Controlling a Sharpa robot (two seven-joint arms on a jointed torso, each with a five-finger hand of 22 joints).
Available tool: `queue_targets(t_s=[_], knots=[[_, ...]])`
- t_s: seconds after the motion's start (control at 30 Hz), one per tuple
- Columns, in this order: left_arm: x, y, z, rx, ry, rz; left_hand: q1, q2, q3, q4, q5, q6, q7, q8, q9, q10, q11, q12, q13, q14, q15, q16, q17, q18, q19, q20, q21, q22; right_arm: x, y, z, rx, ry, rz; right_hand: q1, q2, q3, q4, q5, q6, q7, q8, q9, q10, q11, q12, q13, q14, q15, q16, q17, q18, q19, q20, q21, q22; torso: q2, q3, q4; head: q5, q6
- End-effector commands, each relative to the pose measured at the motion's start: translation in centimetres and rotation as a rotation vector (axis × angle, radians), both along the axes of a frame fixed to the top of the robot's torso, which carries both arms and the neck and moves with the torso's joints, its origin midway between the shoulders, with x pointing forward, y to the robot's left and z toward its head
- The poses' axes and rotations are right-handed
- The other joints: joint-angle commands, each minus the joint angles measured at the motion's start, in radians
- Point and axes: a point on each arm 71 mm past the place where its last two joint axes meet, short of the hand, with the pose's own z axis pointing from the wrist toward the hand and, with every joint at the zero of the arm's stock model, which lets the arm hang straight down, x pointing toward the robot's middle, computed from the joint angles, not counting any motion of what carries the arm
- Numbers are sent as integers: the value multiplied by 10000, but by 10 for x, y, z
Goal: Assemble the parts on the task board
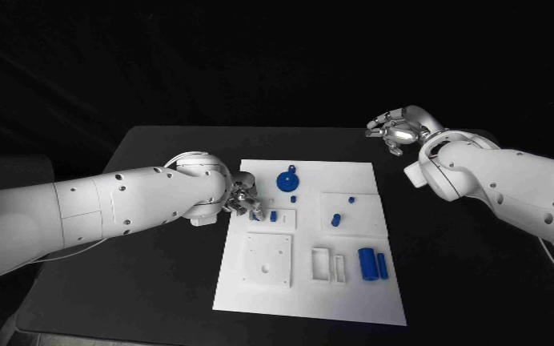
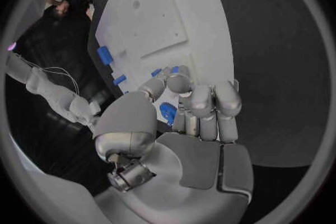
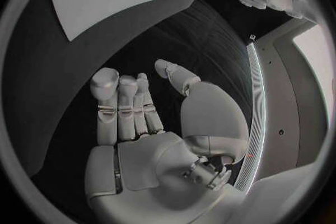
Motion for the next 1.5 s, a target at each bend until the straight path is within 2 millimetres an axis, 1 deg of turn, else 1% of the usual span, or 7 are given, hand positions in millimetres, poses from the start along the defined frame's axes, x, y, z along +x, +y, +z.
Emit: queue_targets(t_s=[0.03,0.27,0.43,1.03,1.27,1.37,1.5], knots=[[-6,-7,-8,-76,259,-270,-1,-28,26,91,14,156,-147,55,-50,37,-41,52,-18,-5,-11,39,0,1294,17,-268,46,5,0,1,0,-22,-3,125,-96,8,-66,-8,56,1,50,-69,10,-76,-14,46,-12,-80,14,41,-17,1679,-9,-74,-64,17,0,-1,5,-4,-1],[-6,-7,-7,-174,175,-181,-314,-382,-36,441,36,139,-145,133,-221,44,-36,47,-46,-12,-26,38,-26,1303,16,-271,43,-35,0,1,0,-23,1,123,-96,7,-67,-8,58,-1,50,-70,11,-77,-14,49,-14,-81,14,43,-19,1679,-9,-74,-65,18,1,-3,1,-7,10],[-5,-6,-7,-186,149,-152,-570,-612,-54,675,261,117,-150,202,-343,42,-43,53,-58,-13,-47,44,-41,1322,14,-282,51,-57,0,1,0,-25,1,114,-97,7,-68,-7,59,-3,51,-70,11,-78,-13,50,-16,-81,15,44,-20,1679,-8,-73,-67,19,0,1,-3,2,11],[-2,-3,-6,-215,-31,75,-848,-887,-73,914,326,80,-157,304,-474,27,-50,63,-67,-19,-75,48,-60,1349,5,-299,59,-86,0,0,-2,-28,26,90,-98,5,-71,-8,64,-15,53,-75,12,-82,-11,54,-21,-85,16,48,-26,1679,-9,-73,-72,21,4,-1,1,-26,15],[0,2,-6,-193,-138,245,-1071,-1217,-88,1171,112,7,-155,382,-558,9,-48,68,-73,-25,-101,43,-78,1378,3,-319,59,-113,-1,-1,-3,-31,26,67,-98,3,-72,-8,67,-22,55,-78,12,-84,-10,56,-23,-86,17,49,-28,1679,-9,-72,-74,22,-1,-6,-5,-35,30],[1,3,-6,-202,-171,285,-1202,-1492,-116,1310,-23,-33,-153,408,-597,5,-47,73,-74,-30,-108,41,-85,1391,0,-327,54,-129,-1,-1,-3,-31,27,67,-97,2,-72,-9,67,-24,55,-80,11,-85,-10,56,-24,-87,17,49,-29,1679,-9,-72,-74,23,1,-9,-1,-42,26],[1,3,-5,-207,-186,304,-1243,-1708,-72,1446,-35,-99,-143,427,-635,-5,-39,81,-71,-30,-119,44,-90,1413,10,-343,53,-147,-1,-1,-3,-31,31,70,-96,1,-72,-10,69,-30,57,-82,11,-86,-9,57,-25,-88,18,50,-30,1679,-9,-72,-75,24,-2,-6,-2,-40,23]])
